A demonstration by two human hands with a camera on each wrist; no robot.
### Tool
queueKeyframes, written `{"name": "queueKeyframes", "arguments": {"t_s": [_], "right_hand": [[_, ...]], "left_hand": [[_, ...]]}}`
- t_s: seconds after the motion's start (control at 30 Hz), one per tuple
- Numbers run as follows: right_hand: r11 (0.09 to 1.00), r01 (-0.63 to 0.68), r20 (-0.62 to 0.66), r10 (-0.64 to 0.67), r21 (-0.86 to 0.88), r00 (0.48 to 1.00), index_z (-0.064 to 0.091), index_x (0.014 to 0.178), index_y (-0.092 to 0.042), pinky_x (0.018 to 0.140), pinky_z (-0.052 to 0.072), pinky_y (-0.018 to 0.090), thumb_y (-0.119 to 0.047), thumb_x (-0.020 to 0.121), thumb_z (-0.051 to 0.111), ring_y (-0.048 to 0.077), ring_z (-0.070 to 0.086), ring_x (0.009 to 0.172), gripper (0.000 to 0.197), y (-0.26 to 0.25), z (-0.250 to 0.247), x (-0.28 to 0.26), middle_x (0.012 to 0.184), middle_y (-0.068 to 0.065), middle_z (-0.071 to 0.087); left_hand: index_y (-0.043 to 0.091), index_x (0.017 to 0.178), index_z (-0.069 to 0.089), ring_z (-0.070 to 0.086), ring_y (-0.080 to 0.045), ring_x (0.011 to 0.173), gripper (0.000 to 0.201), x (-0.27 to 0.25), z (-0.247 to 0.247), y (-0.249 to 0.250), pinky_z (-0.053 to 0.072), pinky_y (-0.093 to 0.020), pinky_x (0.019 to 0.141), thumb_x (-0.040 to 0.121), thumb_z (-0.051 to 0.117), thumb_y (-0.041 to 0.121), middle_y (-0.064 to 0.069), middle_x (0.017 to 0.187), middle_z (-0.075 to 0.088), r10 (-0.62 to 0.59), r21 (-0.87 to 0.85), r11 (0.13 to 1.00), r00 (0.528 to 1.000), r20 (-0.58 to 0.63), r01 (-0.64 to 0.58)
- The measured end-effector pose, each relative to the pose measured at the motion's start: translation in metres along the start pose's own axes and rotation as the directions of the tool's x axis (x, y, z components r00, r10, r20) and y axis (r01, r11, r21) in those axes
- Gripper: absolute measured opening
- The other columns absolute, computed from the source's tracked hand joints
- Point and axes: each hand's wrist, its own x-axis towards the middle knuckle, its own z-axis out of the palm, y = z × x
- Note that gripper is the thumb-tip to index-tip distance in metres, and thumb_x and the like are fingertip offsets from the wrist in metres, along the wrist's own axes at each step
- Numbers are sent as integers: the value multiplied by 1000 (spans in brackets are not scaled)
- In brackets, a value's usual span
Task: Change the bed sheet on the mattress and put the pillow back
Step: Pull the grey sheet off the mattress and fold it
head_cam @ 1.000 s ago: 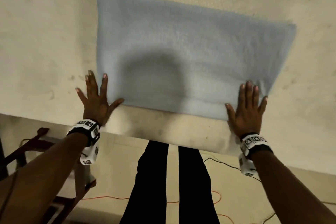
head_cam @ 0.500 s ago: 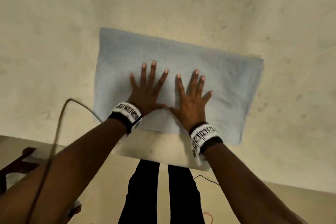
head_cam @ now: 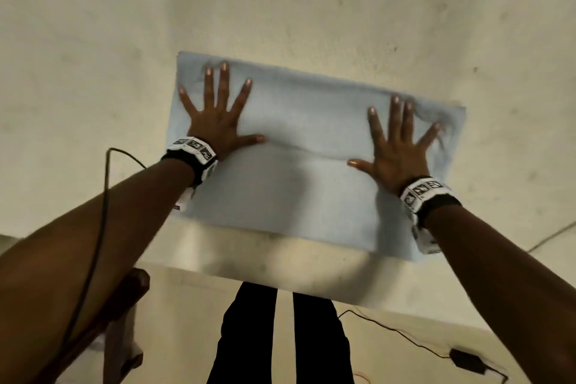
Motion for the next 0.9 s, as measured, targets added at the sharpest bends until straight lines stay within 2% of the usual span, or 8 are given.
{"name": "queueKeyframes", "arguments": {"t_s": [0.17,0.3,0.4,0.47,0.53,0.67,0.8,0.9], "right_hand": [[996,-95,40,94,6,995,-5,161,-25,102,11,85,-90,76,22,41,-10,153,110,56,-3,-26,166,17,-16],[982,-179,5,179,53,984,-2,161,-14,106,11,81,-87,82,24,49,-5,150,110,26,-13,-20,164,28,-9],[999,1,-75,3,52,997,0,161,-13,110,6,77,-73,90,33,49,-6,151,99,-33,-20,-1,164,27,-9],[988,137,-104,-130,63,986,1,161,-13,111,5,77,-56,92,43,45,-9,151,91,-80,-26,19,165,25,-9],[976,194,-102,-184,103,978,1,160,-7,111,7,76,-46,92,44,41,-11,152,89,-119,-27,40,166,22,-10],[980,141,5,-143,140,990,-12,159,-10,109,1,79,-60,86,62,36,-19,152,115,-137,-28,73,166,14,-18],[986,72,32,-77,150,996,-14,158,-12,108,0,81,-88,72,47,34,-17,153,130,-96,-29,78,166,12,-21],[988,93,8,-95,121,995,-11,159,-13,107,7,81,-89,78,33,31,-11,154,119,-52,-22,63,167,11,-16]], "left_hand": [[36,159,-14,-14,-40,153,111,-8,-12,-54,4,-86,102,75,28,96,-4,167,-22,-87,-28,996,996,37,88],[21,161,-11,-13,-42,153,118,-6,-26,-38,-4,-80,108,75,20,97,-17,167,-16,-116,-8,993,993,-6,116],[18,162,-5,-9,-46,152,116,-3,-26,11,-1,-79,110,79,19,95,-23,166,-10,78,46,996,995,-60,-75],[19,162,-3,-8,-45,153,117,0,-18,52,6,-80,109,78,20,96,-21,167,-8,256,59,966,966,-39,-253],[14,162,-5,-8,-43,153,128,4,-7,83,9,-79,108,70,25,99,-19,168,-7,342,101,935,940,-10,-340],[15,161,-7,-7,-41,154,142,20,-1,96,9,-83,105,57,34,101,-18,168,-7,308,125,944,951,4,-306],[20,161,-10,-9,-35,155,150,35,-10,55,6,-84,105,47,34,107,-17,167,-14,178,74,981,984,19,-179],[30,159,-16,-12,-32,155,141,31,-18,17,6,-84,104,53,37,106,-12,167,-19,45,13,999,998,37,-45]]}}
